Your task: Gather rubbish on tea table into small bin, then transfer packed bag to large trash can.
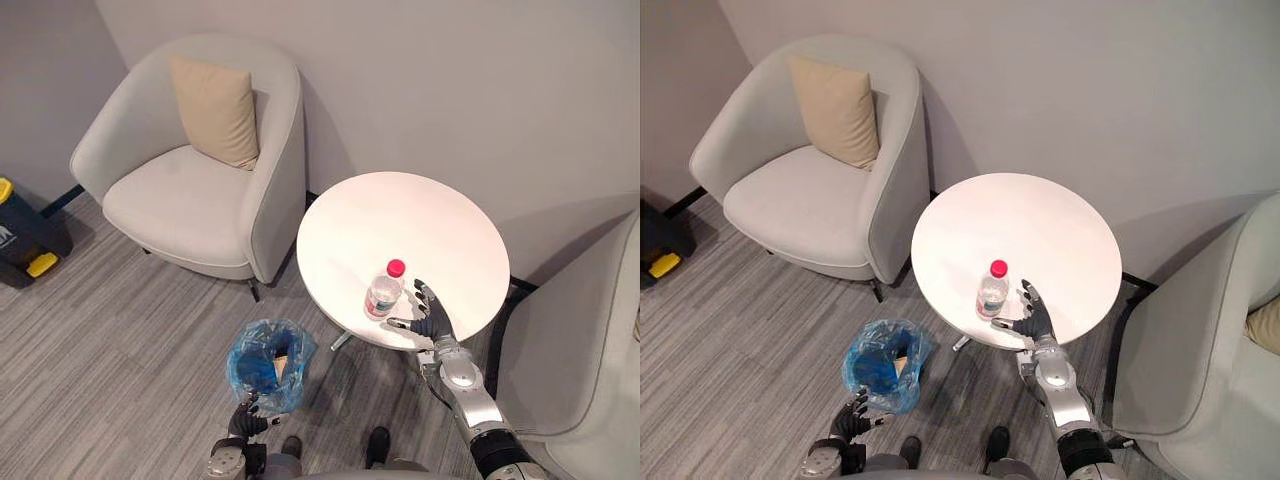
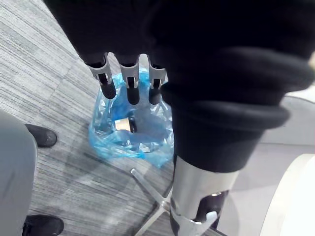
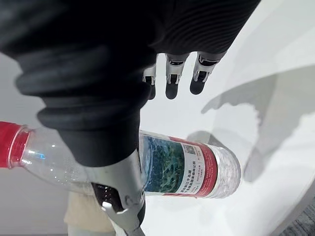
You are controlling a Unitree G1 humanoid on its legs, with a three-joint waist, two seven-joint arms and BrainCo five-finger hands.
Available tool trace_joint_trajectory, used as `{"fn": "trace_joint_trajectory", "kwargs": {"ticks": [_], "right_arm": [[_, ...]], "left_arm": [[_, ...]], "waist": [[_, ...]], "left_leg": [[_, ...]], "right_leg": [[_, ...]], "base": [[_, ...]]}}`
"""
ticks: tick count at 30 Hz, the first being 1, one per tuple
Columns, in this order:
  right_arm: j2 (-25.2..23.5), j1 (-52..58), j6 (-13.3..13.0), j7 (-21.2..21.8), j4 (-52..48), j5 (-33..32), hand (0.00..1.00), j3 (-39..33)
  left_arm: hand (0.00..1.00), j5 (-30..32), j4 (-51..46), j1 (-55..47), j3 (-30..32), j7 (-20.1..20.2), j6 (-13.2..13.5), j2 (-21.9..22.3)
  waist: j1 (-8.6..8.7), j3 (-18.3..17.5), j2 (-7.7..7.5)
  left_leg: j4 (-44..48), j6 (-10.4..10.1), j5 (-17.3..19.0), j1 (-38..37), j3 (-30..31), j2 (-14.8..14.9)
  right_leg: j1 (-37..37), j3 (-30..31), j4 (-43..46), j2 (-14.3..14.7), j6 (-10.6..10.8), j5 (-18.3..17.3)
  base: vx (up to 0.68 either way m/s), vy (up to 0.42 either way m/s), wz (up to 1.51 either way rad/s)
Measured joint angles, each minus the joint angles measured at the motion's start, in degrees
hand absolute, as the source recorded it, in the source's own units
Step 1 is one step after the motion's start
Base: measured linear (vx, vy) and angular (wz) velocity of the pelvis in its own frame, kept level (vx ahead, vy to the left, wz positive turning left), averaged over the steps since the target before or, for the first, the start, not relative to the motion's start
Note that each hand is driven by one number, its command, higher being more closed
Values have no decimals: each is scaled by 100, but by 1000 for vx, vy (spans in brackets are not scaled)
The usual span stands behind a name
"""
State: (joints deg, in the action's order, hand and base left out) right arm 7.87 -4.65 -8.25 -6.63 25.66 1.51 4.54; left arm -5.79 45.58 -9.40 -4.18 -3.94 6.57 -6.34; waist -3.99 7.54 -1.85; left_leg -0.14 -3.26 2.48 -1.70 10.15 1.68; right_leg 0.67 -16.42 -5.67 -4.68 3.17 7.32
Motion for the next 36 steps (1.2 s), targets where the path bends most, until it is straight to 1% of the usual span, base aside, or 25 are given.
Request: {"fn": "trace_joint_trajectory", "kwargs": {"ticks": [9,15,17,20,23,25,26,27,31,33,36], "right_arm": [[-71,-45,2,-88,275,-168,0,9],[-73,-323,11,-119,504,-372,0,11],[-81,-442,11,-154,505,-392,0,10],[-80,-674,11,-285,536,-597,0,2],[-71,-1007,11,-329,732,-689,0,-1],[-56,-1135,11,-330,736,-791,0,0],[-54,-1219,12,-331,742,-808,100,2],[-67,-1322,12,-330,772,-820,100,22],[-50,-1800,22,-389,978,-896,100,51],[-3,-1923,43,-464,1006,-1002,100,52],[-9,-2095,96,-470,1103,-1043,100,75]], "left_arm": [[0,-2,-4,-28,9,4,13,-2],[0,-7,-41,-30,6,3,16,-2],[0,-12,-59,-35,6,4,16,-3],[0,-24,-116,-38,3,3,19,-3],[0,-42,-241,-32,-12,2,31,-2],[0,-47,-315,-15,-22,0,35,17],[0,-81,-334,17,-23,-2,43,29],[0,-86,-333,44,-26,-8,43,37],[0,-140,-337,130,-48,-29,61,35],[0,-152,-343,213,-67,-49,81,35],[0,-253,-347,216,-71,-119,118,36]], "waist": [[0,-2,-5],[-13,13,6],[-19,49,16],[-30,109,47],[-46,291,90],[-126,391,146],[-163,474,178],[-168,521,197],[-197,668,197],[-308,771,201],[-324,778,200]], "left_leg": [[-40,12,-23,33,29,-45],[-94,10,-82,111,65,-44],[-94,10,-82,117,67,-49],[-72,9,-83,200,68,-62],[16,8,-83,317,96,-66],[49,7,-83,396,107,-62],[65,7,-84,411,126,-62],[77,2,-87,450,158,-65],[121,-41,-117,629,209,-75],[127,-45,-119,641,211,-75],[158,-45,-119,747,225,-82]], "right_leg": [[-34,-24,0,-43,2,0],[-110,-74,1,-48,3,-1],[-111,-81,2,-54,5,-2],[-179,-87,3,-66,5,-1],[-227,-138,16,-67,3,0],[-304,-147,60,-67,-3,-5],[-305,-166,71,-68,-3,-5],[-319,-210,75,-74,-3,-5],[-506,-251,200,-104,-23,-23],[-532,-251,241,-110,-24,-41],[-618,-263,256,-118,-24,-41]], "base": [[-13,2,2],[-4,-1,4],[0,0,0],[0,0,0],[-34,-9,7],[-27,-10,6],[-34,-13,11],[-39,-12,14],[-31,0,8],[-33,-3,2],[-13,-2,2]]}}
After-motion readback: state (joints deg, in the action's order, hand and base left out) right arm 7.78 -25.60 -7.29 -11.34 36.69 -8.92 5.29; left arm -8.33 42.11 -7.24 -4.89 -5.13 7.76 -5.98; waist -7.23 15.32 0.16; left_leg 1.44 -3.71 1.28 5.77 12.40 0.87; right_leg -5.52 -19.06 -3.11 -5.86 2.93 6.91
